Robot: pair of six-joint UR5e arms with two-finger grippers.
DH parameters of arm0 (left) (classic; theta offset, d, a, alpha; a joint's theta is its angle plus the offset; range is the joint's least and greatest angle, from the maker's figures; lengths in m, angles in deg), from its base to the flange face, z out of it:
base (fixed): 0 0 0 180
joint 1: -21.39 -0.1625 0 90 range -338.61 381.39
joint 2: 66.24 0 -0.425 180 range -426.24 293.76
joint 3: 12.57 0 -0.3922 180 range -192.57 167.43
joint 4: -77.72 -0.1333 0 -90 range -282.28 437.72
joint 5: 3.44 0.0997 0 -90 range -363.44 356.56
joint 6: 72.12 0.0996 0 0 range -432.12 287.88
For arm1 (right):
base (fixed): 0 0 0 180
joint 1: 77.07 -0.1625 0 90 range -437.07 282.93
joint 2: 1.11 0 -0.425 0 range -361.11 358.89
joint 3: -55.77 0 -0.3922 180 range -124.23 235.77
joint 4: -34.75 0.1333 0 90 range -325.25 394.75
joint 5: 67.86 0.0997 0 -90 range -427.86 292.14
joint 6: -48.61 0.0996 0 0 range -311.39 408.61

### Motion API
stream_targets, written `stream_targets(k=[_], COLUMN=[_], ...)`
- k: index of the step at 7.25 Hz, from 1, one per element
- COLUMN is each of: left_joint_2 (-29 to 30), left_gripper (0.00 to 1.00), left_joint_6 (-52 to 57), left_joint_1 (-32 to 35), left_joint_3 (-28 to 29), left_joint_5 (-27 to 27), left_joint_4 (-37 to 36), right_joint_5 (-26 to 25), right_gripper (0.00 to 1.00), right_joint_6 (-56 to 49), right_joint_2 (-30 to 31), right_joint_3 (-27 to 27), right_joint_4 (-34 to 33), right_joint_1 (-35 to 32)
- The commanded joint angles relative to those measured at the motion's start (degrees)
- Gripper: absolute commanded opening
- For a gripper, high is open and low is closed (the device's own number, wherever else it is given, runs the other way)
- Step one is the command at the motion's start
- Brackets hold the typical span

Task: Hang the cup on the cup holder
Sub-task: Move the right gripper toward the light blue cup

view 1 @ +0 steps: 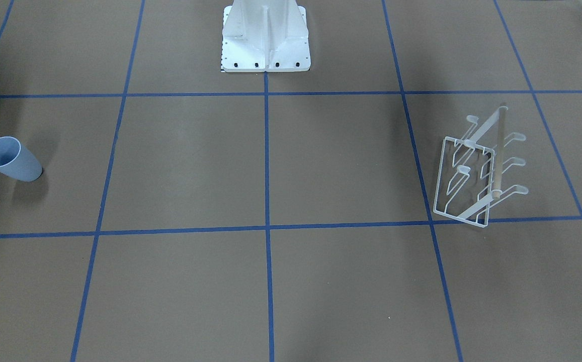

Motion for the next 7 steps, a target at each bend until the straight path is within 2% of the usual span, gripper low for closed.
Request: stream_targets(k=[1,3,5,7], left_joint_2=[3.1,6.1,5.6,5.3], left_gripper=[0.99,0.99,0.99,0.99], left_joint_6=[-0.2,-0.7,-0.7,-0.7], left_joint_1=[-0.1,-0.7,-2.0,-2.0], left_joint_3=[-0.6,-0.9,-0.6,-1.1], left_joint_5=[0.0,0.8,0.9,0.5], left_joint_4=[0.0,-0.7,-0.6,-0.7], right_joint_5=[5.1,10.0,10.7,10.5], right_gripper=[1.00,1.00,1.00,1.00], right_joint_6=[1.1,1.2,1.6,7.5], right_joint_2=[-0.7,-2.0,-2.4,-2.9], right_joint_3=[0.5,2.0,1.3,3.0], right_joint_4=[2.0,2.4,2.7,6.4], right_joint_1=[0.8,2.4,9.0,13.4])
